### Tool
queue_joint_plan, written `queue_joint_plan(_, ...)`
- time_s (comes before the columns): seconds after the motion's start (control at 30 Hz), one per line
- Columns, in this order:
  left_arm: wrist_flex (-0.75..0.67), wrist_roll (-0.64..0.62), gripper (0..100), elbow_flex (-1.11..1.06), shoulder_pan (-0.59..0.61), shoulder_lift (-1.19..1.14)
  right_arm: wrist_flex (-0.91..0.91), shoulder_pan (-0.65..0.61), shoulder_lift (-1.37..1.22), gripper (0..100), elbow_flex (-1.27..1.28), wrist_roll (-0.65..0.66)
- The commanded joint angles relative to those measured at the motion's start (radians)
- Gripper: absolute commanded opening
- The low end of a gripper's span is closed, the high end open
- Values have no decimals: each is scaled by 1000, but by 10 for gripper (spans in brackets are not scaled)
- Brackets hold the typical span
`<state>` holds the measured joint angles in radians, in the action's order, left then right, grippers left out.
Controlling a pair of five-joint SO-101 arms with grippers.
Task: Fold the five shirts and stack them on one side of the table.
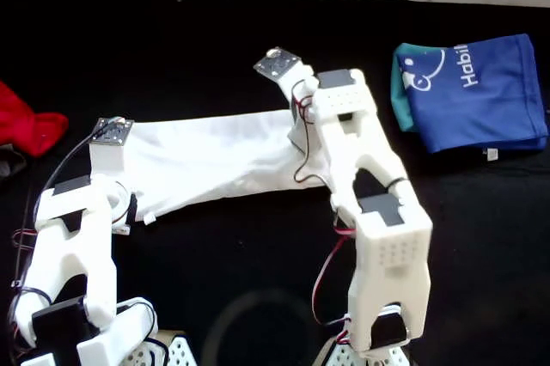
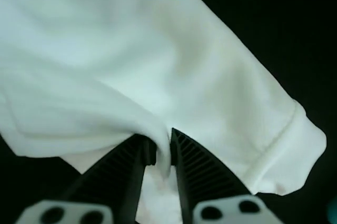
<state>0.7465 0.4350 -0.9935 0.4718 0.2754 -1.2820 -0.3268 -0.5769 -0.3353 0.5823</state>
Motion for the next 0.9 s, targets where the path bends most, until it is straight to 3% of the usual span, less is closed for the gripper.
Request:
queue_joint_plan(0.0, -25, 6, 10, -2, 8, 1, -10, 25, -59, 227, -170, -103)
queue_joint_plan(0.07, -25, 6, 10, -2, 8, 1, -10, 30, -88, 267, -229, -155)
queue_joint_plan(0.27, -25, 6, 10, -2, 8, 1, -45, 35, -104, 245, -341, -318)
queue_joint_plan(0.73, -25, 6, 10, -2, 8, 1, -481, 4, -110, 238, -806, -345)
queue_joint_plan(0.8, -25, 6, 10, -2, 8, 1, -483, -22, -110, 171, -786, -345)
queue_joint_plan(0.87, -25, 6, 10, -2, 8, 1, -478, -62, -113, 41, -736, -344)
